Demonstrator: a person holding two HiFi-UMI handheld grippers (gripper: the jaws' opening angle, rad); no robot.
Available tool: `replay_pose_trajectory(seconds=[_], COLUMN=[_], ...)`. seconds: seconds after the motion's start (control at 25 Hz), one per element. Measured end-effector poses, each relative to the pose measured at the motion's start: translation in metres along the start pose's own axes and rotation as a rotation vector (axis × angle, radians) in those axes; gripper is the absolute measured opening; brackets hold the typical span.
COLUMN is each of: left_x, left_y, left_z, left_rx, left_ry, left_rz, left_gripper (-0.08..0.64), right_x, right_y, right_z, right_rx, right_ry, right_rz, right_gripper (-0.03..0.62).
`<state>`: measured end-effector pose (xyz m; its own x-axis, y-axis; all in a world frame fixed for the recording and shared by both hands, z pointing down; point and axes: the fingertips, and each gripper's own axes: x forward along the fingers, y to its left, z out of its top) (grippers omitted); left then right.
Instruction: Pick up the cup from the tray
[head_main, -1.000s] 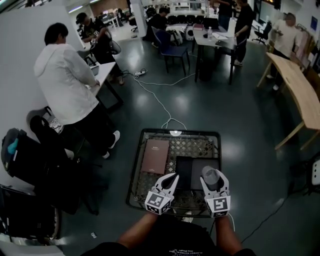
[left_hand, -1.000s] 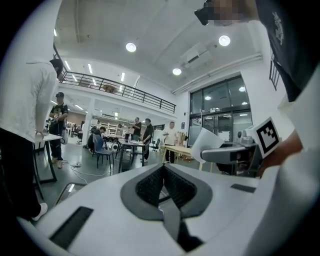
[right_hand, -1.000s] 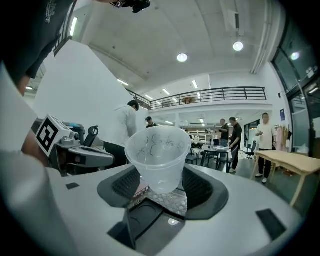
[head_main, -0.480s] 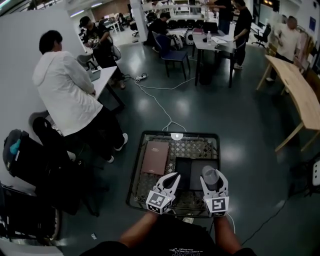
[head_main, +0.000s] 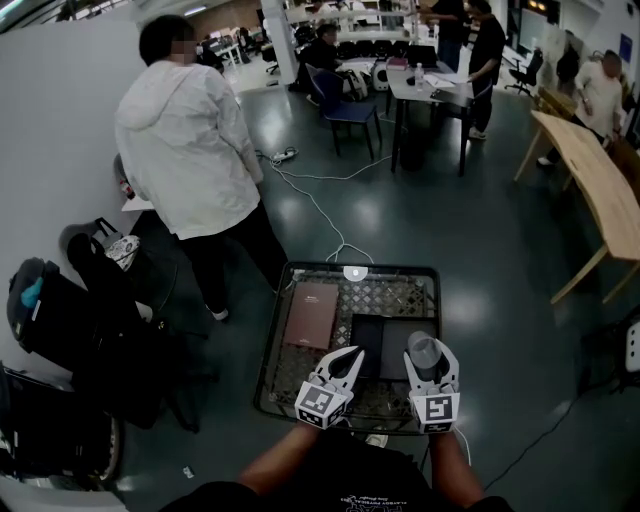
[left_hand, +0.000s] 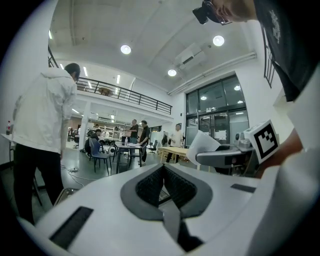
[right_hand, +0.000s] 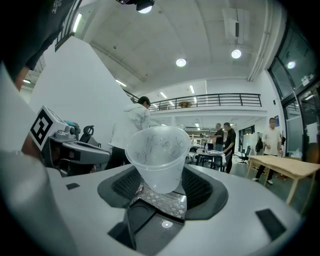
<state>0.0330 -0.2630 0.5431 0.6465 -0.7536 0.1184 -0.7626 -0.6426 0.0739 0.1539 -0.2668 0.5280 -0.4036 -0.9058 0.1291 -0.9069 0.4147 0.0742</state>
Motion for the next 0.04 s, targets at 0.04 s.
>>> replay_pose_trajectory(seconds=[0.04], left_x=[-0.0003], left_y=[-0.0005], left_z=[-0.0011], left_rx=[0.001], left_ry=[0.001], left_rz=[-0.002], left_gripper=[0.009], right_x=[-0.0008], right_y=[0.0002], right_z=[0.0006], right_rx=[0.0], right_ry=[0.001], right_rz=[-0.005], right_gripper=[0.268])
